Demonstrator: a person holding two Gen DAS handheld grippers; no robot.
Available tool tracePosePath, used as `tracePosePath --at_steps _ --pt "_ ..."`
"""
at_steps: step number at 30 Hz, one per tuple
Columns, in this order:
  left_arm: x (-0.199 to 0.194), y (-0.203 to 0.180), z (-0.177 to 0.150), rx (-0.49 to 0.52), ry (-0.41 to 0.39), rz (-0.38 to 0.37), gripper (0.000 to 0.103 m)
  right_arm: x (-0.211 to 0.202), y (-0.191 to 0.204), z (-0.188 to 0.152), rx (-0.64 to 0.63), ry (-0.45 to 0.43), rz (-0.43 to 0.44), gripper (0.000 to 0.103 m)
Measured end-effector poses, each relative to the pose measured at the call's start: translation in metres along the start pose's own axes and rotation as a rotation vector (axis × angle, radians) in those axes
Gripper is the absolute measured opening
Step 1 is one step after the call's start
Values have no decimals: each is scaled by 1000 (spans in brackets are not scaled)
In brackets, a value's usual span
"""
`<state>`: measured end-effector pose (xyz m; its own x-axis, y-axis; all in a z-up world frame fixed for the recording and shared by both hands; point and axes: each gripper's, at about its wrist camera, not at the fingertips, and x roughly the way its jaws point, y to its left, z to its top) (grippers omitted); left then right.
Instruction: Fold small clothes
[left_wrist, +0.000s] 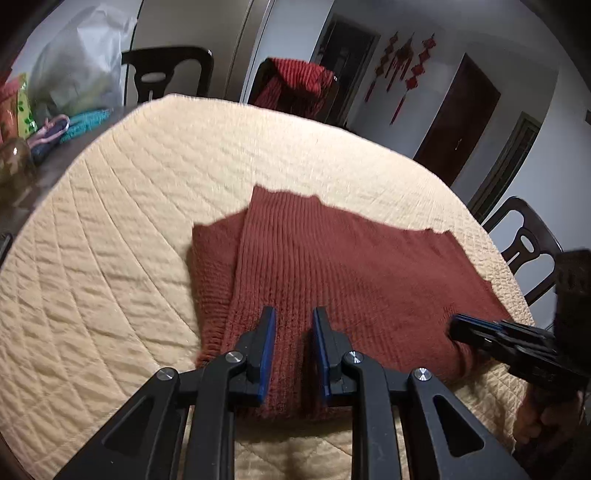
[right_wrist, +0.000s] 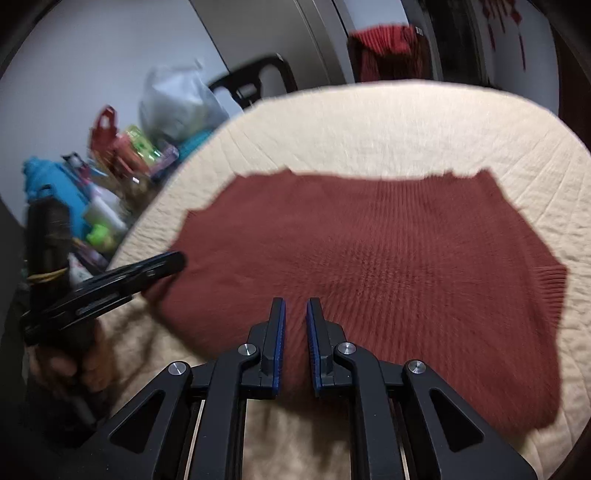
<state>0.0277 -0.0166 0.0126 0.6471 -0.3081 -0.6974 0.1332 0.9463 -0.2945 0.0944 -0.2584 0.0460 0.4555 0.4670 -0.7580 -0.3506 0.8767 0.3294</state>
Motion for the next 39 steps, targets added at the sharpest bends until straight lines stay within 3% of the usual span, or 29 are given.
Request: tracePosePath --at_steps 10,20,25,30,34,39 --pt "-2 3 -5 -4 -6 -25 22 26 -13 40 27 13 -55 2" --pt "-4 1 -3 -5 -6 -22 23 35 -21 52 39 30 -71 1" --pt "-7 3 3 -11 -27 -2 23 -5 2 29 -12 -40 -37 1" --pt "0 -1 -2 8 -16 12 23 -4 5 -8 -6 6 -7 1" --pt "1 0 -1 0 -11 6 23 -19 10 -18 -12 -21 0 2" --pt "0 0 -1 0 -13 8 23 -16 12 -30 -24 24 3 2"
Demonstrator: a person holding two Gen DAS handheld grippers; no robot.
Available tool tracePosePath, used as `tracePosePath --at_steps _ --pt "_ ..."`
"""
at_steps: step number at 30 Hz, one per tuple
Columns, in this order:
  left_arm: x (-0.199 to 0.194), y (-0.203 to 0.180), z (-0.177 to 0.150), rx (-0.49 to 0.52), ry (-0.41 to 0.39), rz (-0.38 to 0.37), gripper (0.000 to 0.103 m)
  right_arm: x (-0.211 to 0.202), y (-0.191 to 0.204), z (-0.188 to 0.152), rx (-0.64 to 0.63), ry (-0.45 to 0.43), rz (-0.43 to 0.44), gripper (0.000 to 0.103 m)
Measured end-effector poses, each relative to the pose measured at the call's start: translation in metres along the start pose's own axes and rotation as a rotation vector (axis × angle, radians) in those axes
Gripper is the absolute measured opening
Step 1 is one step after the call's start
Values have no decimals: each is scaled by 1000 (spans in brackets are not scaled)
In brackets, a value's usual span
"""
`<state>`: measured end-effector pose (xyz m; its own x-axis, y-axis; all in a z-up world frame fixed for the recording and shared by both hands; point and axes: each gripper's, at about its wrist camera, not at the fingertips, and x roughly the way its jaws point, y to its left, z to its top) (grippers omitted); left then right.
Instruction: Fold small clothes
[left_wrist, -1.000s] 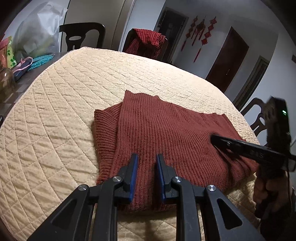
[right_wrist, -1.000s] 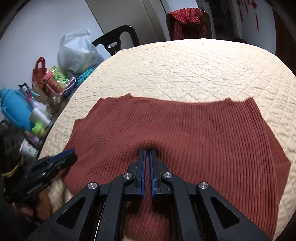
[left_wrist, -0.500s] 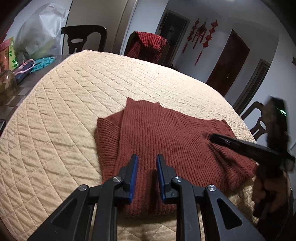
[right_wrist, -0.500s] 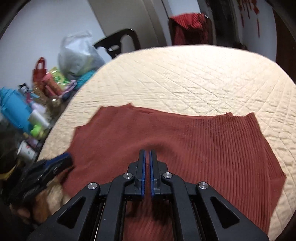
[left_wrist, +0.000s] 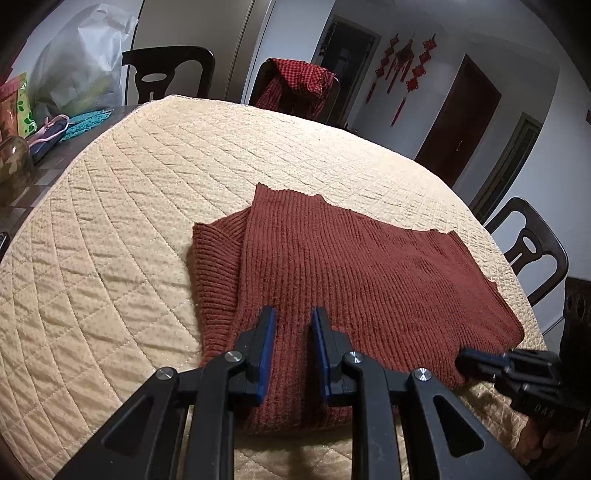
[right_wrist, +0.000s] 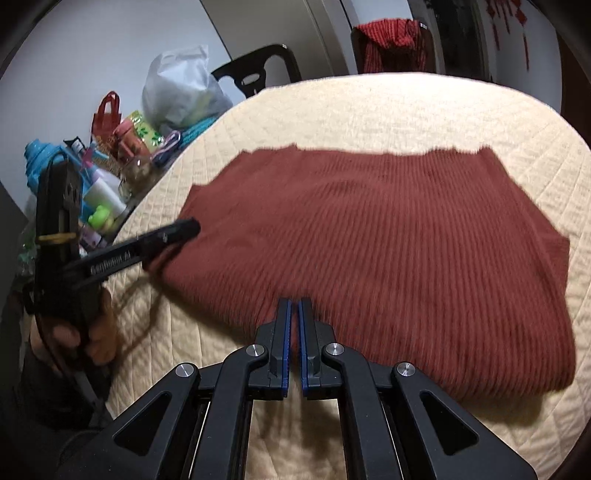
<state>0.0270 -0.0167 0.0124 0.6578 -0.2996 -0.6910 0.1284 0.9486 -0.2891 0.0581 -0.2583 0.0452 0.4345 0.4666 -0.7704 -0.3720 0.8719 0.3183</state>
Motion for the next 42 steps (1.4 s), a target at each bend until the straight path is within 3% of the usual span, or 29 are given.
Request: tracePosePath --at_steps 4,8,14,20,29,36,42 --pt "-9 6 6 -34 -6 -21 23 -4 2 0 -4 -5 -4 2" --pt "-16 20 15 -63 -53 15 48 -11 3 9 2 -62 20 3" --pt "0 41 22 -123 -9 34 48 2 -2 15 6 -27 10 4" --pt "22 43 30 -137 25 -22 52 6 -4 19 23 -25 16 4" --pt "15 36 15 -180 35 -103 52 21 -15 43 57 -36 -8 4" --pt "7 37 3 -224 37 -169 52 6 -6 19 20 -17 22 4" --pt "10 32 6 -238 38 -174 49 -6 -8 5 13 -13 46 4"
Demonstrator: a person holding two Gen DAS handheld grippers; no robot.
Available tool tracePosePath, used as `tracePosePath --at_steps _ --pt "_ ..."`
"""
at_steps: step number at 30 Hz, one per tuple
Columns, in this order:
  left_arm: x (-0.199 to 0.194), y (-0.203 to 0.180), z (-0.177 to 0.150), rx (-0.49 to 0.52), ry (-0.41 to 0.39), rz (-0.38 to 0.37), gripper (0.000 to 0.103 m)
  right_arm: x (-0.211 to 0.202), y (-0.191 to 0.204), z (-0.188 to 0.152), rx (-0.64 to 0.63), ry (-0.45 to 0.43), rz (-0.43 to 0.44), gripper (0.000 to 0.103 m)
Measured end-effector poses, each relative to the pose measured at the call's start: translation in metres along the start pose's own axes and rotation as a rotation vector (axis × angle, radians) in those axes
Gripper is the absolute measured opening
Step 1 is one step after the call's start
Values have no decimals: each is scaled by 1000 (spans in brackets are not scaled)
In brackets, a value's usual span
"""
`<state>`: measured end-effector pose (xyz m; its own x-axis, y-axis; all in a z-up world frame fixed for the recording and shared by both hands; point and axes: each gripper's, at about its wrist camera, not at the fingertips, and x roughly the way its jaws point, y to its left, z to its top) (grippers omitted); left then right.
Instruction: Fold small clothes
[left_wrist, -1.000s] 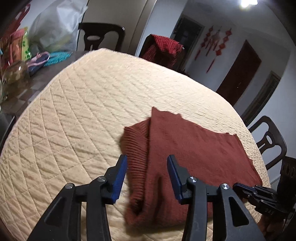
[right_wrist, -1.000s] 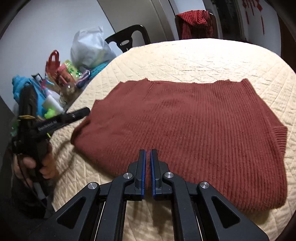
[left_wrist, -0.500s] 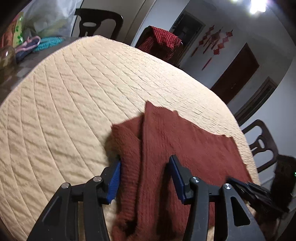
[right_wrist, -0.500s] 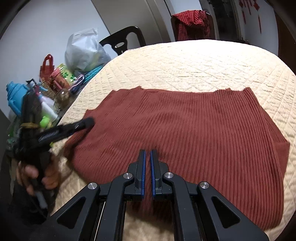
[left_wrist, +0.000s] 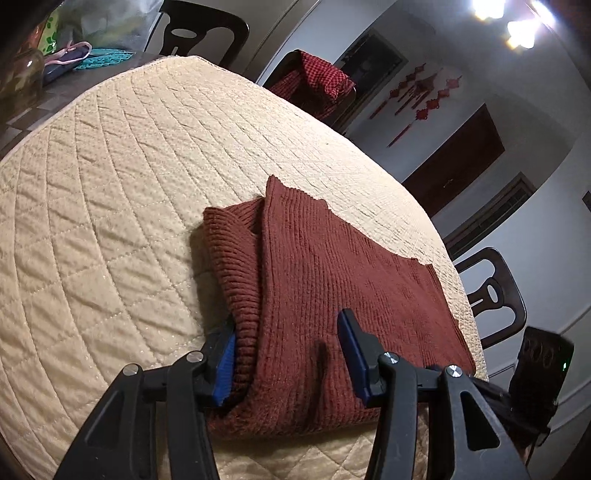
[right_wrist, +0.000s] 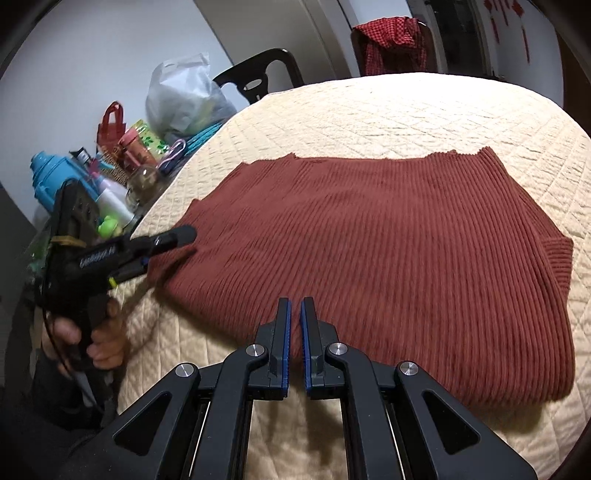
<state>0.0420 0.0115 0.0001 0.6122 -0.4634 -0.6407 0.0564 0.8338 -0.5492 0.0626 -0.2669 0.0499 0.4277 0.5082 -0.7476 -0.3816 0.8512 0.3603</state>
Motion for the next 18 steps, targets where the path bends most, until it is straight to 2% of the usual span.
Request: tracePosePath --at_steps 2,3,7,12,15,18 --pt "4 -2 4 6 5 12 24 0 -2 -1 4 4 9 4" --pt "4 -3 7 3 8 12 20 -2 -4 -1 9 1 16 4" --pt "-9 -23 15 37 -36 -32 18 -18 -13 -2 25 -39 13 5" --pt "-20 -75 31 124 -74 -116 17 -39 -37 -5 75 -90 -18 5" --pt "-14 -115 33 195 -65 -173 17 -52 -50 -9 104 -118 -32 5" --pt "5 -150 26 253 -20 -232 17 -64 -64 -14 138 -141 -54 5"
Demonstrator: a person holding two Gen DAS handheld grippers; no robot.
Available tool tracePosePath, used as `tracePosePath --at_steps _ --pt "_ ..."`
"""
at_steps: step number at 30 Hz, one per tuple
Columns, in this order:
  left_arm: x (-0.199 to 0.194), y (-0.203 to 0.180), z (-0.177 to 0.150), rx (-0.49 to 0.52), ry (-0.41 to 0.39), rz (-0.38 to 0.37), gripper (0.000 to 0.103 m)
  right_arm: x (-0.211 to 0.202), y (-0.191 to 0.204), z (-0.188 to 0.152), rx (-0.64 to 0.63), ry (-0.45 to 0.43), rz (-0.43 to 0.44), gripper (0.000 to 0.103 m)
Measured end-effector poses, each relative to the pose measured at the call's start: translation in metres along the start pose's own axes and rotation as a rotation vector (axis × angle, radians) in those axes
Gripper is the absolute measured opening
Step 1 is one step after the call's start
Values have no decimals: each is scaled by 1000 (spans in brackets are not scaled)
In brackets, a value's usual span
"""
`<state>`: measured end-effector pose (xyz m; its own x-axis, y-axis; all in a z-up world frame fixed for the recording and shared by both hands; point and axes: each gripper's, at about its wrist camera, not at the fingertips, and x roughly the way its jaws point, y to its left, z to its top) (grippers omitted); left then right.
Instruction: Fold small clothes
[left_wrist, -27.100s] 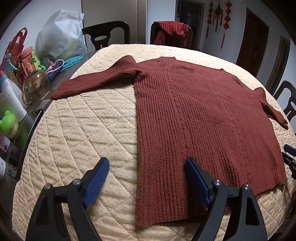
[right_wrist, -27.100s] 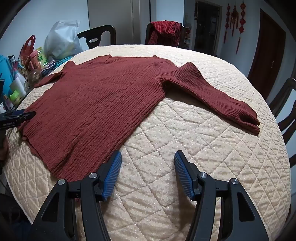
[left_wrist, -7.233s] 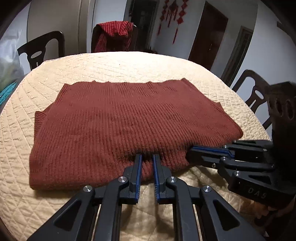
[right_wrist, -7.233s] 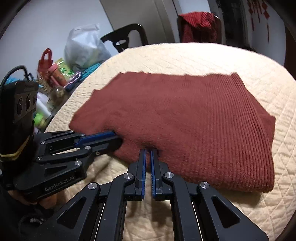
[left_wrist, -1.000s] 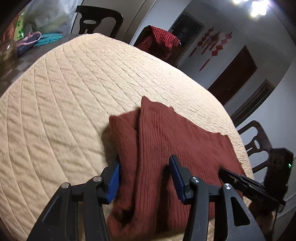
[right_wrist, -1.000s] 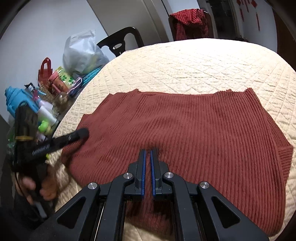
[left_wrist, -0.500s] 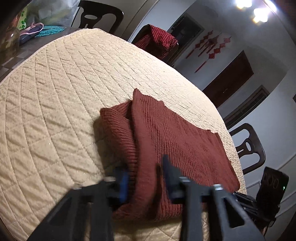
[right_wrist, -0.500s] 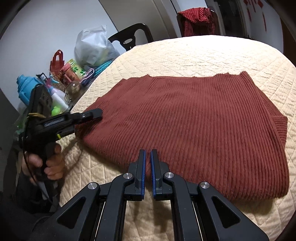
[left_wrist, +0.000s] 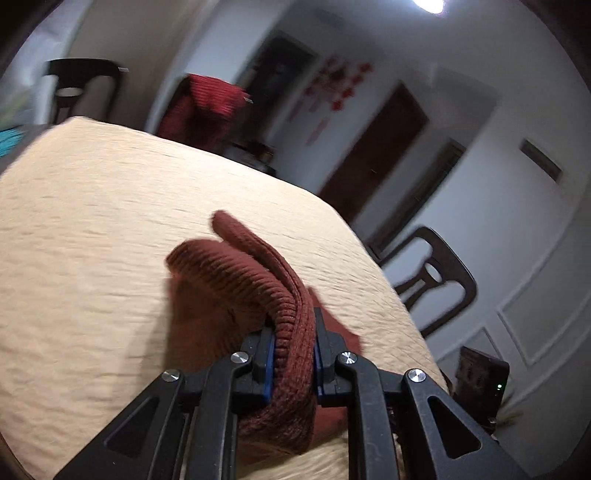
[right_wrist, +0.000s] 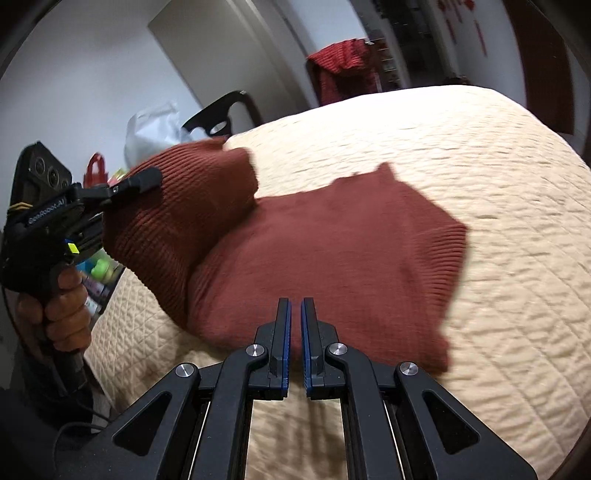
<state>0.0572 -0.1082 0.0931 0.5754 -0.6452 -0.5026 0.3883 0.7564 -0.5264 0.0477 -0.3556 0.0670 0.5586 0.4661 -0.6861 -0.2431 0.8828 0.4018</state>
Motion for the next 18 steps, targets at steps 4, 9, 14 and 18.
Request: tracePosePath --at_steps 4,9,14,18 --pt "55 -24 -17 19 131 -67 17 -12 -18 -3 46 -18 -24 5" --pt "96 -28 -39 16 279 -113 24 -24 -37 -6 112 -42 -14 11" --pt "52 -42 -22 71 159 -174 40 -36 -49 -1 199 -107 101 32" --pt "23 -21 -14 85 73 -65 40 -32 -53 6 270 -112 243 36"
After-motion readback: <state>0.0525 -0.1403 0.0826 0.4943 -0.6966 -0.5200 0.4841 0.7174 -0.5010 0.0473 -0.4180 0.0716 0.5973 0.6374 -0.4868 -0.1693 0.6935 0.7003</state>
